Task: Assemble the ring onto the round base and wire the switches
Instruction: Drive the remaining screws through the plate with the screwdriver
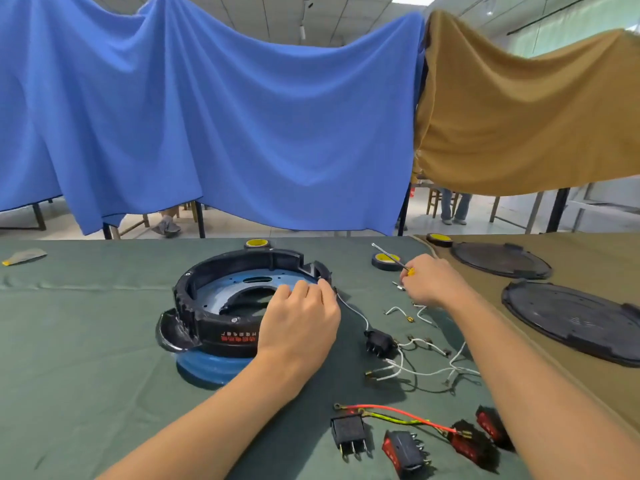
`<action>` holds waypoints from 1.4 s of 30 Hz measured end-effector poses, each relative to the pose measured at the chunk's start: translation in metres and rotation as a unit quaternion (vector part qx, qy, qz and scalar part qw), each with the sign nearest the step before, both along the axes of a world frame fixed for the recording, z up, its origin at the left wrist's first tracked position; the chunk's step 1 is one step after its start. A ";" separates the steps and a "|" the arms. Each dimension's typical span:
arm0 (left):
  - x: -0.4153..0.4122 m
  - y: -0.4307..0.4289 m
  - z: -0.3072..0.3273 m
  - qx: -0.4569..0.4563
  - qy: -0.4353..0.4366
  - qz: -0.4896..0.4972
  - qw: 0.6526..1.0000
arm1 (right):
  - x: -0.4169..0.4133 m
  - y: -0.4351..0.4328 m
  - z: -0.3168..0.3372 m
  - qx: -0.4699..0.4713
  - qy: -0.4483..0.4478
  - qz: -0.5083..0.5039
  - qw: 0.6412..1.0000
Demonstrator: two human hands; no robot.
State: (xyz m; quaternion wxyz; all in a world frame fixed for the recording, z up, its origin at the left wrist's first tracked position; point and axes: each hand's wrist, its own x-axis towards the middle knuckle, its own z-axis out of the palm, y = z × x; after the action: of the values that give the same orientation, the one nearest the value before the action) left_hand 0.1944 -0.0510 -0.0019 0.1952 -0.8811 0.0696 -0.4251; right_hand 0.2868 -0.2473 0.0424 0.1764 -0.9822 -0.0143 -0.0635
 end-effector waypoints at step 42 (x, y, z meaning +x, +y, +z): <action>-0.002 0.006 0.000 -0.026 -0.031 -0.011 0.999 | 0.030 -0.018 -0.042 0.004 -0.059 -0.030 0.998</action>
State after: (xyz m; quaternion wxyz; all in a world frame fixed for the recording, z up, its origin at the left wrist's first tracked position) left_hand 0.1920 -0.0450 -0.0024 0.1693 -0.8713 0.0622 -0.4563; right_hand 0.3171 -0.2650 0.0002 0.1771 -0.9760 0.0050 -0.1266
